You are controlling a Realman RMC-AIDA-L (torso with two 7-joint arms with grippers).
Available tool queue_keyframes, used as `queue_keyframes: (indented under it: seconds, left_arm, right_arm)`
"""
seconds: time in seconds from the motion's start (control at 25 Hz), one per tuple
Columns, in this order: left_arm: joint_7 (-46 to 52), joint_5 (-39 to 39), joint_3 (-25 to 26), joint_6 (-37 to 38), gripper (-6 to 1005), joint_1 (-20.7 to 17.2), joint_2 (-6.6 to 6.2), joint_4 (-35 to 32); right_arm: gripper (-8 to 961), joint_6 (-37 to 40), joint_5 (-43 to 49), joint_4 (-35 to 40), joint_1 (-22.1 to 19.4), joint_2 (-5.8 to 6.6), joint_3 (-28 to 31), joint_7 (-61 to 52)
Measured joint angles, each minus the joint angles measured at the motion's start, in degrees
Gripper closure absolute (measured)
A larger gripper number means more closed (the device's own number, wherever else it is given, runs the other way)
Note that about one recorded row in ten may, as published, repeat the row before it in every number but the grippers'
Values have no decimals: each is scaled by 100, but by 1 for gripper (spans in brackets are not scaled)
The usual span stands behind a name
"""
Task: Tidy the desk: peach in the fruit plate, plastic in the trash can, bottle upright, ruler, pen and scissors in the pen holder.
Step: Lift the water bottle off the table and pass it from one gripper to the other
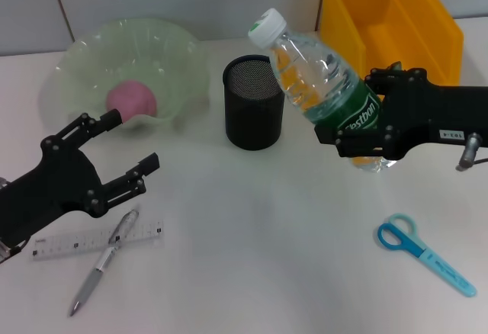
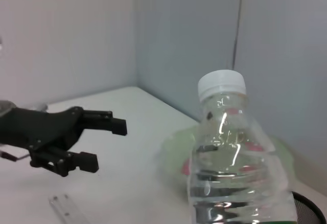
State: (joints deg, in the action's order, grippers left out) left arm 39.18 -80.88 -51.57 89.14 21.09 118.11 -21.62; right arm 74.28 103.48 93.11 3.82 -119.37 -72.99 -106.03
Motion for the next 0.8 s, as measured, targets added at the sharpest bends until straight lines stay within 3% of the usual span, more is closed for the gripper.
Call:
queue_keyframes:
  seconds: [0.52,0.8]
  left_arm:
    - [309,3,217,360,221,-11,1,-13]
    - [727,44,237,741,222,46,-9,-49]
  right_arm:
    - [183,49,-1010,-1219,-122,15,70,1617]
    - [184,655,-1782,-2197,-36,19,412,2764]
